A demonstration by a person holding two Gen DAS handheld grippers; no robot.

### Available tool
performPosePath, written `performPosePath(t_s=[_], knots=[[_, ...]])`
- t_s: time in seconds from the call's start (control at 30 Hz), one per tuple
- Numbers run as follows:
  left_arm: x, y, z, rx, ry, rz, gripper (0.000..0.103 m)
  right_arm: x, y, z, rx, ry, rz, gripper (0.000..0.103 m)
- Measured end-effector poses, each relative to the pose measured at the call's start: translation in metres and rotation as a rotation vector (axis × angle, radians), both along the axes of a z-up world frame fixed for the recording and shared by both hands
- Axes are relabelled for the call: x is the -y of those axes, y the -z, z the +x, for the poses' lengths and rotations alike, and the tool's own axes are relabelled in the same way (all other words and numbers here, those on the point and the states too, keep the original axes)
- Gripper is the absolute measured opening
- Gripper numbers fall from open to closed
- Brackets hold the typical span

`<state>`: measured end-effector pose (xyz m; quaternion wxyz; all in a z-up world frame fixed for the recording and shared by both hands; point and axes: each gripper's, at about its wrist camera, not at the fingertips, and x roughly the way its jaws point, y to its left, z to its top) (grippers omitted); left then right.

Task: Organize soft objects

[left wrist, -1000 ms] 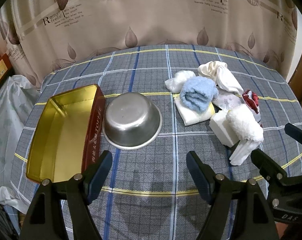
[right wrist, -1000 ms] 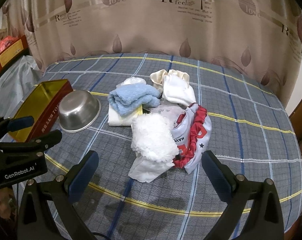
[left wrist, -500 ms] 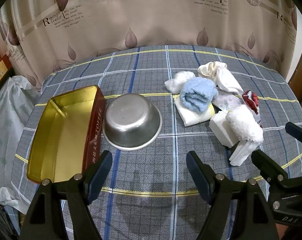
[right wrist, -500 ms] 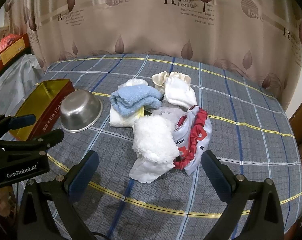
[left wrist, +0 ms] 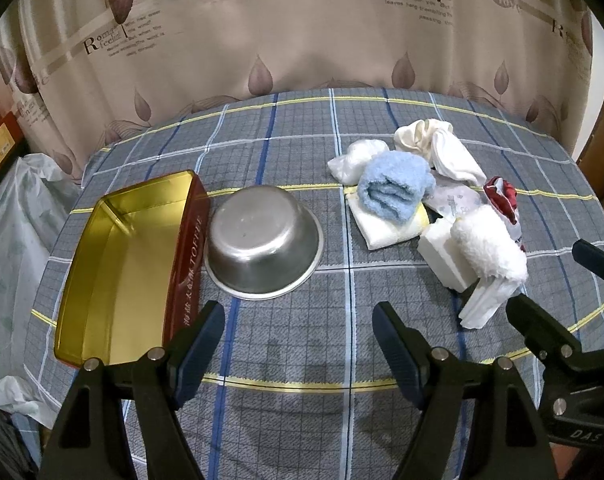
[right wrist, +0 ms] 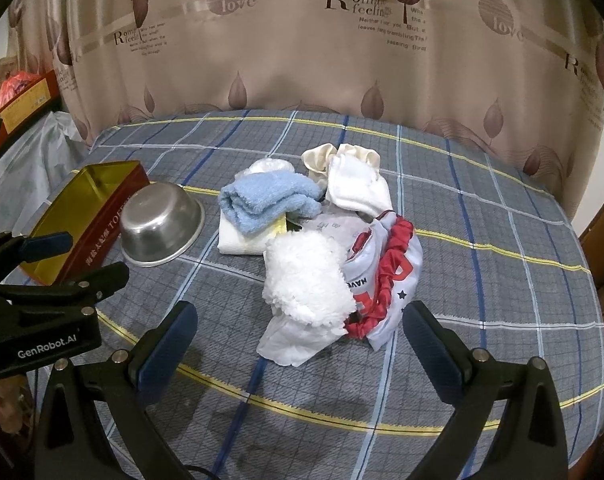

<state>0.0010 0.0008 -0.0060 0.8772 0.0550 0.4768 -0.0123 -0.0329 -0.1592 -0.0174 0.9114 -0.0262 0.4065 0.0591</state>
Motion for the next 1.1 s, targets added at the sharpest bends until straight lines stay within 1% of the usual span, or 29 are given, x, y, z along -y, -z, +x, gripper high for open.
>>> performPosePath(t_s=[0.4,0.63,0.7,0.77,0.8,0.87,1.0,1.1], knots=[[0.001,0.001,-0.001,-0.001,0.001,0.005,0.078,0.000,0.001,-0.001,0.002,0.001,0.008,0.102],[0.001,0.002,-0.001,-0.005,-0.001,0.006,0.078,0.014,0.003,0.001,0.000,0.028,0.026,0.101],[0.002,0.003,-0.001,-0.007,0.003,0.009,0.078,0.021,0.004,0.002,-0.002,0.046,0.028,0.097],[0.002,0.004,0.000,-0.008,0.005,0.012,0.078,0.030,0.005,0.004,-0.006,0.064,0.023,0.088],[0.002,0.004,-0.001,-0.010,0.006,0.013,0.078,0.034,0.005,0.005,-0.009,0.070,0.025,0.087],[0.002,0.005,0.000,-0.011,0.008,0.014,0.078,0.045,0.008,0.008,-0.014,0.089,0.035,0.079],[0.005,0.008,0.002,-0.018,0.015,0.017,0.078,0.060,0.014,0.019,-0.016,0.119,0.038,0.074],[0.008,0.010,0.003,-0.016,0.024,0.024,0.078,0.067,0.019,0.034,-0.032,0.126,0.067,0.074]])
